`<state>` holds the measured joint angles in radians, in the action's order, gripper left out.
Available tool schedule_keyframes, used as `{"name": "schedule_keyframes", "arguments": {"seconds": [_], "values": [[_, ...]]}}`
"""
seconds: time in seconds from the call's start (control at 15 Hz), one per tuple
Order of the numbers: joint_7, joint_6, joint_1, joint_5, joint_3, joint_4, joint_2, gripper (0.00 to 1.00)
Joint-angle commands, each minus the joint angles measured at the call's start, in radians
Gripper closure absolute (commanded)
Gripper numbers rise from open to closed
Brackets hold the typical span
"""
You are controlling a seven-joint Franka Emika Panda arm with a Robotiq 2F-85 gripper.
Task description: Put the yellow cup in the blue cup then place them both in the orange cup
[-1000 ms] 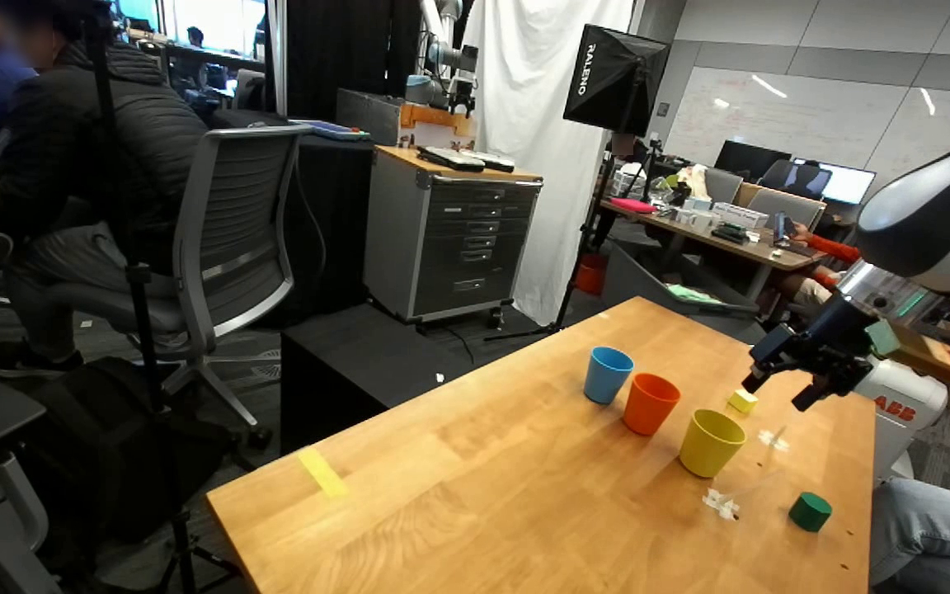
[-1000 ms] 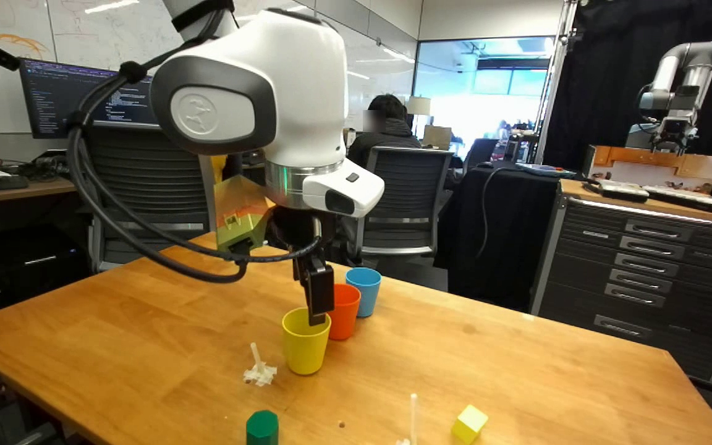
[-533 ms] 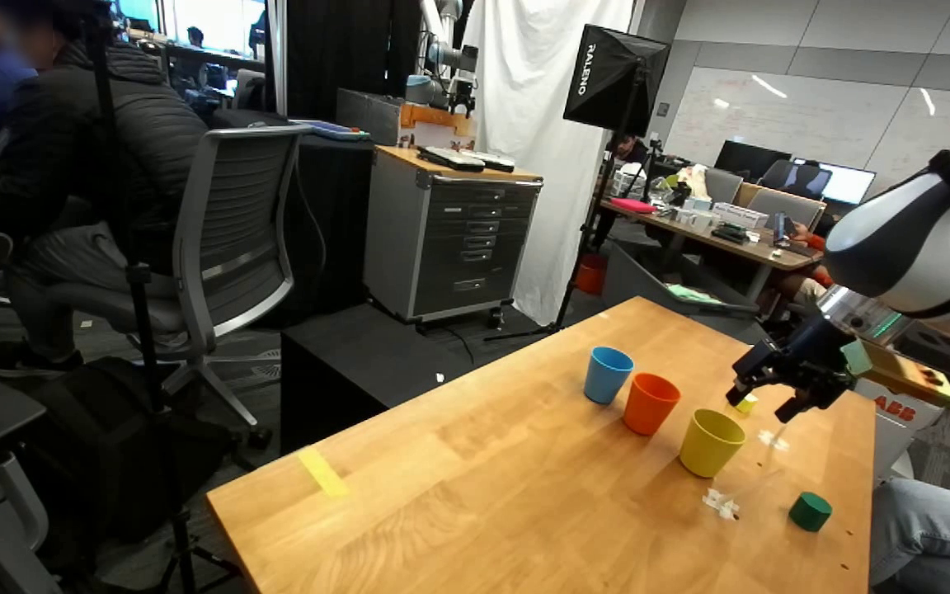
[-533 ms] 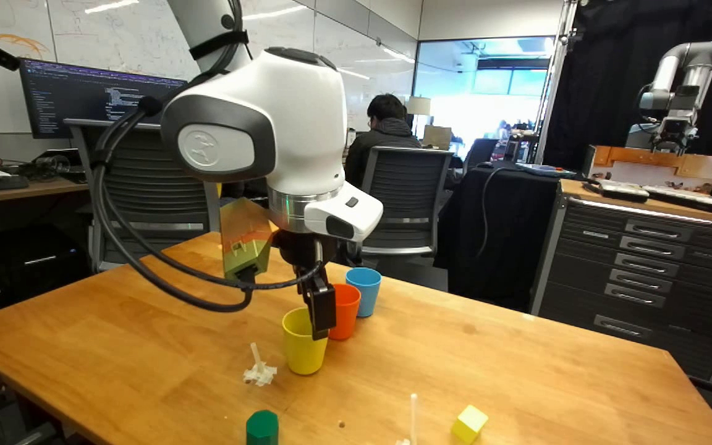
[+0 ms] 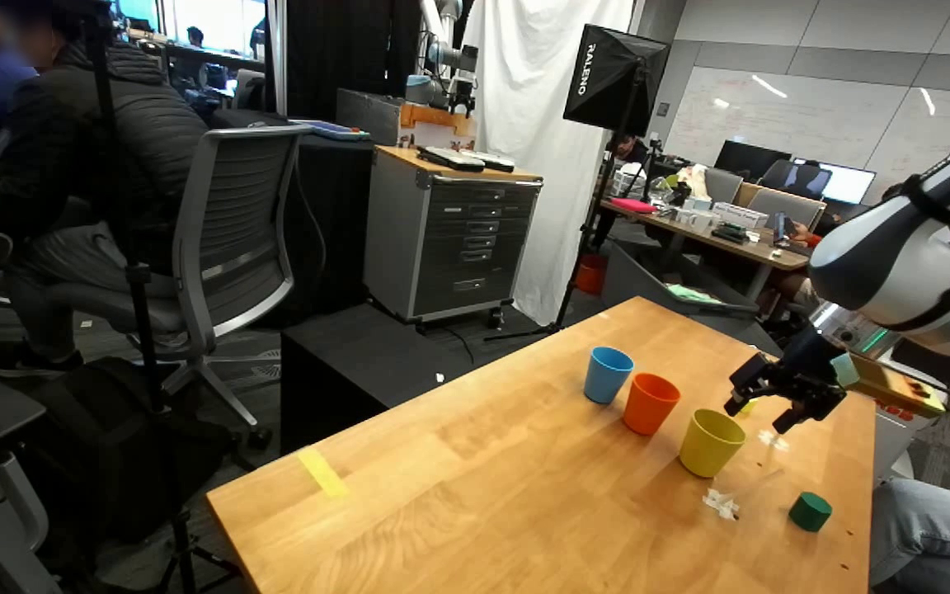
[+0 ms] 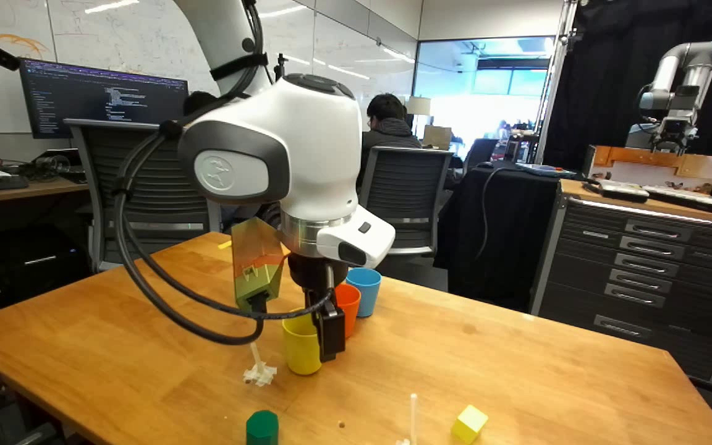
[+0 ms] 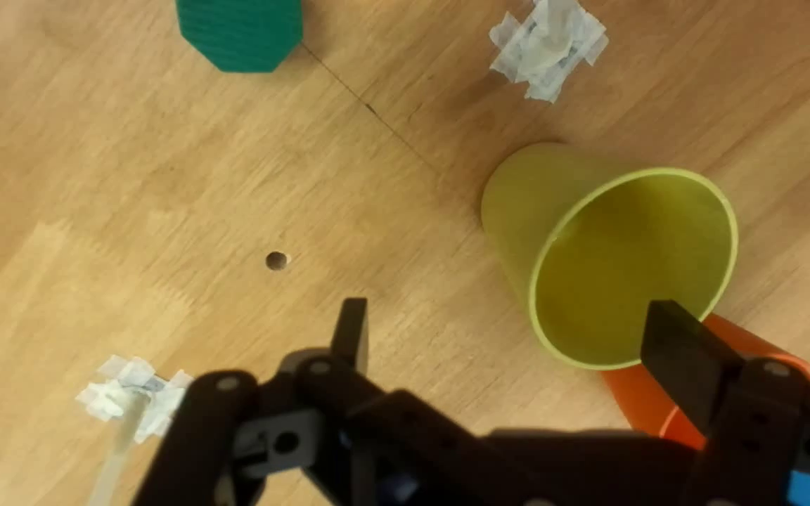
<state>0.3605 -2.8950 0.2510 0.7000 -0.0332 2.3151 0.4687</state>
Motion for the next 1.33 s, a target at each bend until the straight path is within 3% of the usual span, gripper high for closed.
{"name": "schedule_keyframes", "arguments": {"seconds": [0.0, 0.27, 0.4, 0.53, 0.93, 1.2, 1.27], "values": [[0.02, 0.0, 0.009, -0.001, 0.012, -0.04, 0.046, 0.0], [0.014, 0.009, 0.005, -0.012, 0.005, -0.054, 0.07, 0.0], [0.012, 0.015, 0.006, -0.013, 0.004, -0.061, 0.076, 0.25], [-0.004, 0.024, 0.001, -0.012, -0.001, -0.07, 0.084, 0.44], [-0.02, 0.014, -0.01, -0.012, -0.006, -0.087, 0.106, 0.89], [-0.029, 0.009, -0.018, -0.013, -0.008, -0.093, 0.113, 0.96], [-0.033, 0.008, -0.021, -0.013, -0.009, -0.095, 0.112, 0.93]]}}
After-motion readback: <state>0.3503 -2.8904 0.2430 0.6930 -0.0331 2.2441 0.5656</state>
